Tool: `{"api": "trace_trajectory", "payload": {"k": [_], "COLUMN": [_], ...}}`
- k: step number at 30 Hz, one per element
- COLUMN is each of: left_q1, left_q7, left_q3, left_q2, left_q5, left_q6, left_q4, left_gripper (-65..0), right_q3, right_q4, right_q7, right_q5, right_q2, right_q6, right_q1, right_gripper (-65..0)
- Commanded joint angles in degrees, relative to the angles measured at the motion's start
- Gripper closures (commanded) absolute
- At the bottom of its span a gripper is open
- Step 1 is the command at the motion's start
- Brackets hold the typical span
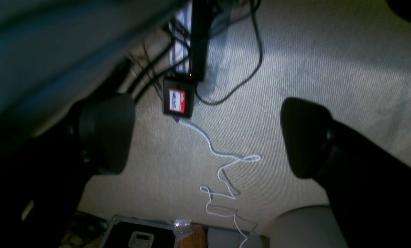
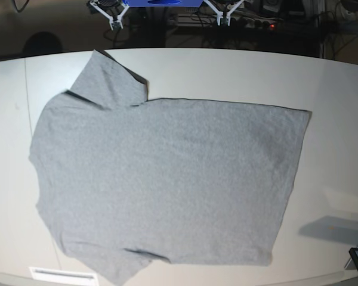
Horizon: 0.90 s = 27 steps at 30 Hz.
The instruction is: Fold the T-shirt properly
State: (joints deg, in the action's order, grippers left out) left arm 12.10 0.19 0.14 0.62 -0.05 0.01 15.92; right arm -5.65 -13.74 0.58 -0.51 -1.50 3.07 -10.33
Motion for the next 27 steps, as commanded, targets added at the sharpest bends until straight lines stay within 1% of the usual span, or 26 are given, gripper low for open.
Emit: {"api": "trace_trajectory", "payload": {"k": [1, 3, 4, 5, 7, 8, 9, 10, 11, 12, 13, 14, 17, 18, 19, 20, 21, 22, 24, 25, 26, 27], "left_q1": [0.4, 0.3, 0.3, 0.3, 0.3, 0.3, 0.3, 0.3, 0.3, 0.2, 0.2, 0.2, 0.2, 0.2, 0.2, 0.2, 0.2, 0.2, 0.2, 0.2, 0.2, 0.2], "left_q7": [-0.5, -0.5, -0.3, -0.2, -0.1, -0.1, -0.1, -0.1, -0.1, -0.1, -0.1, -0.1, -0.1, -0.1, -0.1, 0.0, 0.0, 0.0, 0.0, 0.0, -0.1, -0.2], "left_q3": [0.2, 0.2, 0.2, 0.1, -0.4, -0.5, -0.5, -0.5, -0.5, -0.4, 0.0, -0.5, -0.6, -0.6, -0.6, -0.6, -0.4, -0.1, 0.0, 0.0, 0.0, 0.0], "left_q2": [-0.1, -0.1, -0.1, 0.0, 0.0, 0.0, 0.0, 0.0, 0.0, 0.0, 0.0, 0.0, 0.0, 0.0, 0.0, 0.0, 0.0, 0.0, 0.0, 0.0, 0.0, 0.0], "left_q5": [0.0, 0.2, 0.2, 0.2, -0.3, -0.3, -0.3, -0.3, -0.3, -0.3, -0.3, -0.3, -0.3, -0.3, -0.3, -0.3, -0.3, -0.3, 0.1, 0.1, 0.1, 0.1], "left_q6": [0.2, 0.2, 0.2, 0.2, 0.2, 0.2, 0.2, 0.2, 0.2, 0.2, 0.2, 0.2, 0.2, 0.2, 0.2, 0.2, 0.2, 0.2, 0.2, 0.2, 0.2, 0.2], "left_q4": [0.2, 0.2, 0.2, 0.2, 0.2, 0.2, 0.2, 0.2, 0.2, 0.2, 0.2, 0.2, 0.0, 0.0, 0.0, 0.0, 0.0, 0.0, 0.2, 0.2, 0.3, 0.3], "left_gripper": [-44.2, -43.7, -41.1, -35.8, -16.3, -4.7, 0.0, 0.0, -2.2, -2.9, -2.7, -2.9, -3.5, -3.9, -5.7, -9.9, -14.9, -20.8, -29.6, -32.9, -35.4, -36.6], "right_q3": [0.1, 0.1, 0.1, 0.1, 0.1, 0.1, 0.1, 0.1, 0.1, 0.1, 0.1, 0.1, 0.1, 0.1, 0.1, 0.1, 0.1, 0.1, -0.1, -0.1, -0.1, -0.1], "right_q4": [-0.1, -0.1, -0.1, -0.1, -0.1, -0.1, -0.1, -0.1, -0.1, -0.1, -0.1, -0.1, -0.1, -0.1, -0.1, -0.1, -0.1, -0.1, -0.1, -0.1, -0.1, -0.1], "right_q7": [0.3, 0.3, 0.3, 0.3, 0.3, 0.3, 0.3, 0.3, 0.3, 0.3, 0.3, 0.3, 0.2, 0.2, 0.1, -0.4, -0.8, -1.0, -0.7, -0.7, -0.7, -0.7], "right_q5": [-0.1, -0.1, -0.1, -0.1, -0.1, -0.1, -0.1, -0.1, -0.1, -0.1, -0.1, -0.1, -0.1, -0.1, -0.1, -0.1, -0.1, -0.1, -0.1, -0.1, -0.1, -0.1], "right_q2": [-0.2, -0.2, -0.2, -0.2, -0.2, -0.2, -0.2, -0.2, -0.2, -0.2, -0.2, -0.2, -0.2, -0.2, -0.2, -0.2, -0.2, -0.2, -0.2, -0.2, -0.2, -0.2], "right_q6": [0.0, 0.0, 0.0, 0.0, 0.0, 0.0, -0.1, -0.1, -0.1, -0.1, -0.1, -0.1, -0.1, -0.1, 0.0, 0.2, 0.2, 0.3, 0.3, 0.3, 0.3, 0.3], "right_q1": [-0.4, -0.4, -0.4, -0.4, -0.4, -0.3, -0.3, -0.1, 0.0, 0.0, 0.0, 0.1, 0.1, 0.1, 0.1, 0.1, 0.1, 0.1, 0.0, 0.0, 0.0, 0.0], "right_gripper": [-65.0, -65.0, -65.0, -61.8, -45.7, -34.7, -23.5, -12.8, -4.6, 0.0, 0.0, -4.5, -24.1, -32.2, -41.4, -50.6, -58.6, -65.0, -65.0, -65.0, -65.0, -65.0]}}
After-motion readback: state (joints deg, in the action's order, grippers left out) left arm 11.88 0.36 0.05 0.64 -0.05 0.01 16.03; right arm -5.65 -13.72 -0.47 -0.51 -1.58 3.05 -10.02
